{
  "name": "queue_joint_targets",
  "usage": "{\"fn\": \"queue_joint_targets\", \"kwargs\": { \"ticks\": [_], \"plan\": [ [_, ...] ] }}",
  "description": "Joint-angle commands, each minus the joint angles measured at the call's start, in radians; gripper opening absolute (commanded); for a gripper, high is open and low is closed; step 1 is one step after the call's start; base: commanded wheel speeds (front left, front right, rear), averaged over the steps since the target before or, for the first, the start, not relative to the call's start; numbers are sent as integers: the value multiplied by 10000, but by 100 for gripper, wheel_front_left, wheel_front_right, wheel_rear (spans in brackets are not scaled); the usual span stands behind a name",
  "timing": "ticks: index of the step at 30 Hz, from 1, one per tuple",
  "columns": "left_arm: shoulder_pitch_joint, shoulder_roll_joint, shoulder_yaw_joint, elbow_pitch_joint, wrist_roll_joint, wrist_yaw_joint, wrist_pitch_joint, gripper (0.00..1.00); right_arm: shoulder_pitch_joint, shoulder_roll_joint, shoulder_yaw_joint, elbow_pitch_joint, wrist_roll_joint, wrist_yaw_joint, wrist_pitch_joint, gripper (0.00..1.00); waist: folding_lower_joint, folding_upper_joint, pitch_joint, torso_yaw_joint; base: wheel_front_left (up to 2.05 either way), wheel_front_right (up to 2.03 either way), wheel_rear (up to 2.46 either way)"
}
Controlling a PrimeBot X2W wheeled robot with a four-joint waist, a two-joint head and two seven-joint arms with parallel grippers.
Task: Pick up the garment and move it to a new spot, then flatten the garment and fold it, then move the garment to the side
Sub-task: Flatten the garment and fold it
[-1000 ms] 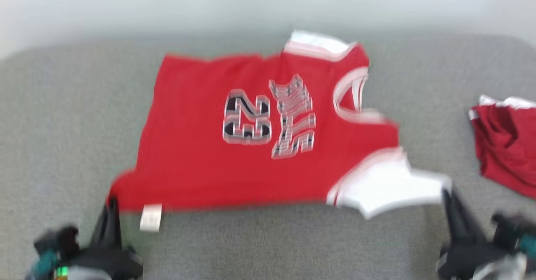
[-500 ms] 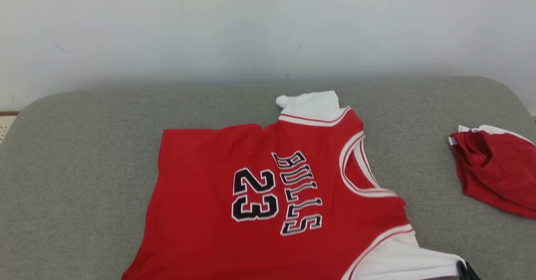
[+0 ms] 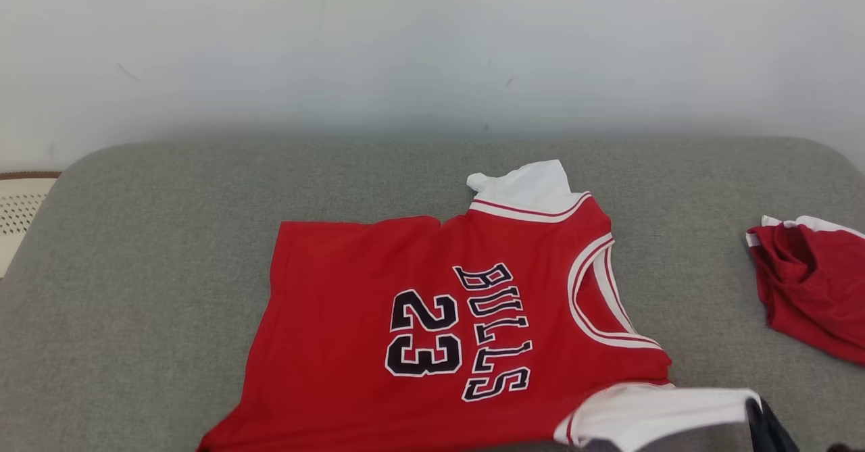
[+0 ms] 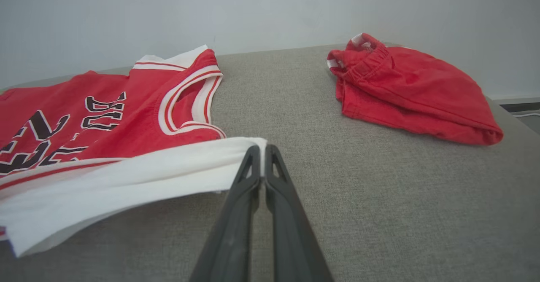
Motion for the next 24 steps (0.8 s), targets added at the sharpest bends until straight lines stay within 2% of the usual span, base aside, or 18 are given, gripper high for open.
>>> {"fn": "queue_joint_targets", "kwargs": {
  "ticks": [1, 11, 24],
  "plan": [
    [-159, 235, 65, -137, 67, 16, -62, 0, -209, -58, -127, -96, -88, -110, -63, 0, 0, 1, 59, 52, 0, 0, 0],
    [-1071, 188, -451, -610, 359, -214, -62, 0, -1465, 48, -62, 257, -335, -84, -61, 0, 0, 1, 426, 251, 0, 0, 0],
    [-3009, 167, -986, 394, 604, -282, -60, 0, -3684, -57, 299, 1782, -625, -73, -60, 0, 0, 1, 1559, 369, 0, 0, 0]
  ]
}}
